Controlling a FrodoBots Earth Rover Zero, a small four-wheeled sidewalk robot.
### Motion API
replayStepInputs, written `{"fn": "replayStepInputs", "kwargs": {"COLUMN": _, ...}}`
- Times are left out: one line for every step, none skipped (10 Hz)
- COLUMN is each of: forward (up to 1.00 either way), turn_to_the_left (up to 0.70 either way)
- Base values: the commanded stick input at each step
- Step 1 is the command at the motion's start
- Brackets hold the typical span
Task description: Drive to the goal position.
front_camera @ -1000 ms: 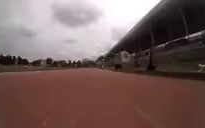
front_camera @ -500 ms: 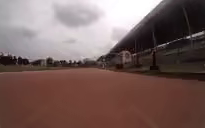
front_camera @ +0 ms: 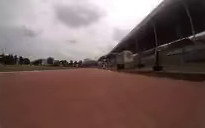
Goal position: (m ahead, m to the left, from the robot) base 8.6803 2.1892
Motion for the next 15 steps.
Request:
{"fn": "replayStepInputs", "kwargs": {"forward": 0.70, "turn_to_the_left": 0.00}}
{"fn": "replayStepInputs", "kwargs": {"forward": 0.70, "turn_to_the_left": 0.00}}
{"fn": "replayStepInputs", "kwargs": {"forward": 0.70, "turn_to_the_left": 0.00}}
{"fn": "replayStepInputs", "kwargs": {"forward": 0.70, "turn_to_the_left": 0.00}}
{"fn": "replayStepInputs", "kwargs": {"forward": 0.70, "turn_to_the_left": 0.00}}
{"fn": "replayStepInputs", "kwargs": {"forward": 0.70, "turn_to_the_left": 0.00}}
{"fn": "replayStepInputs", "kwargs": {"forward": 0.70, "turn_to_the_left": 0.00}}
{"fn": "replayStepInputs", "kwargs": {"forward": 0.70, "turn_to_the_left": 0.00}}
{"fn": "replayStepInputs", "kwargs": {"forward": 0.70, "turn_to_the_left": 0.00}}
{"fn": "replayStepInputs", "kwargs": {"forward": 0.70, "turn_to_the_left": 0.00}}
{"fn": "replayStepInputs", "kwargs": {"forward": 0.70, "turn_to_the_left": 0.00}}
{"fn": "replayStepInputs", "kwargs": {"forward": 0.70, "turn_to_the_left": 0.00}}
{"fn": "replayStepInputs", "kwargs": {"forward": 0.70, "turn_to_the_left": 0.00}}
{"fn": "replayStepInputs", "kwargs": {"forward": 0.70, "turn_to_the_left": 0.00}}
{"fn": "replayStepInputs", "kwargs": {"forward": 0.70, "turn_to_the_left": 0.00}}
